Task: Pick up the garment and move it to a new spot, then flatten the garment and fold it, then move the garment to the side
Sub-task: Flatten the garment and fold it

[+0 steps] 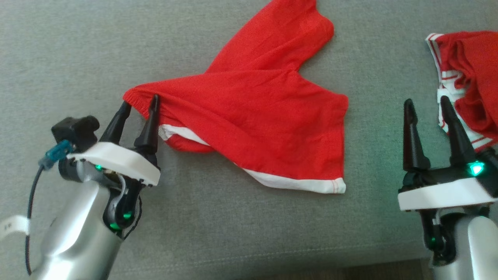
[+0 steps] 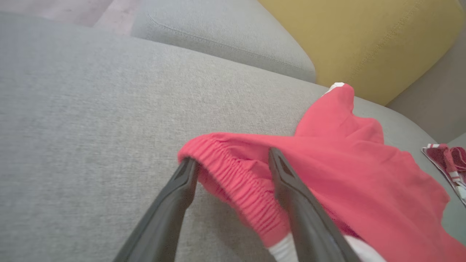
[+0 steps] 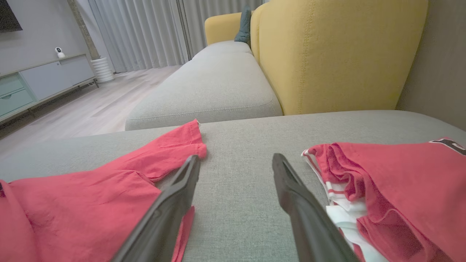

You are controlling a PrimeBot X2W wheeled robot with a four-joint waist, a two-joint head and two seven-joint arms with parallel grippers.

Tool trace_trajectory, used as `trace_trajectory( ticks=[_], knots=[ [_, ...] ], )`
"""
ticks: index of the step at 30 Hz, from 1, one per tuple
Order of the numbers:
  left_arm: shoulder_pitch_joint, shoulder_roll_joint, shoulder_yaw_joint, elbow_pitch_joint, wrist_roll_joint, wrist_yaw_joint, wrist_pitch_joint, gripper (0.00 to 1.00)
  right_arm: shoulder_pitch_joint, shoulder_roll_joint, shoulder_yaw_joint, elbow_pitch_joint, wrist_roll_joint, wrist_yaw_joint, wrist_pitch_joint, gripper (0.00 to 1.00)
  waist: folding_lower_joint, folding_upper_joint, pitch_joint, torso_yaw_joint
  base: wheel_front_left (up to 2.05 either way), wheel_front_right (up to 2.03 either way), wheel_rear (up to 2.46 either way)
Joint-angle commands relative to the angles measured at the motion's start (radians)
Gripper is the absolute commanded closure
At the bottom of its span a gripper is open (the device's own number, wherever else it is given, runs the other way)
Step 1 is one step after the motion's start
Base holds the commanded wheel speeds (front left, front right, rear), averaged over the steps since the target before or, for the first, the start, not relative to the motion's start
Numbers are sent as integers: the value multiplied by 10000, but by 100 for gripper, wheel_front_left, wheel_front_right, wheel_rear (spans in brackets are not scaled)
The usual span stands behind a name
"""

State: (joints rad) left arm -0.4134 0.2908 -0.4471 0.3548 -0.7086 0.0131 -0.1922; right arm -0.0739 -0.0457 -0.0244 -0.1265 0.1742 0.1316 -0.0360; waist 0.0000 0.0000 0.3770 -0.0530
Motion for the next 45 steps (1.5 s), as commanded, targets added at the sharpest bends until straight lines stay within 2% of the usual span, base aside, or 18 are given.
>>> trace_trajectory(
  ticks=[1, 13, 17, 20, 25, 29, 45],
  knots=[
    [-43, 233, 376, -325, 191, 142, -268, 0, -251, -46, 302, -374, -112, -9, 79, 0, 0, 0, -110, 118, 0, 0, 0],
    [1322, 304, 741, -1329, 1063, 932, -668, 0, -282, -214, 674, -286, -194, -9, 432, 0, 0, 0, -718, 654, 0, 0, 0],
    [1588, 338, 1247, -2336, 2002, 1433, -689, 0, -181, -309, 712, -298, -254, -9, 516, 0, 0, 0, -930, 784, 0, 0, 0],
    [1945, 166, 1747, -3184, 2682, 1533, -692, 0, -69, -360, 782, -276, -269, -9, 608, 0, 0, 0, -1137, 844, 0, 0, 0],
    [2637, -107, 2157, -3898, 3435, 1304, -693, 0, 183, -411, 944, -232, -251, -9, 734, 0, 0, 0, -1450, 838, 0, 0, 0],
    [3091, -246, 2230, -3923, 3734, 1082, -694, 0, 414, -365, 903, -214, -152, -9, 748, 0, 0, 0, -1608, 801, 0, 0, 0],
    [3296, -651, 2572, -3563, 4097, 495, -695, 0, 570, -232, 865, -247, -57, -9, 700, 0, 0, 0, -1608, 723, 0, 0, 0]
  ],
)
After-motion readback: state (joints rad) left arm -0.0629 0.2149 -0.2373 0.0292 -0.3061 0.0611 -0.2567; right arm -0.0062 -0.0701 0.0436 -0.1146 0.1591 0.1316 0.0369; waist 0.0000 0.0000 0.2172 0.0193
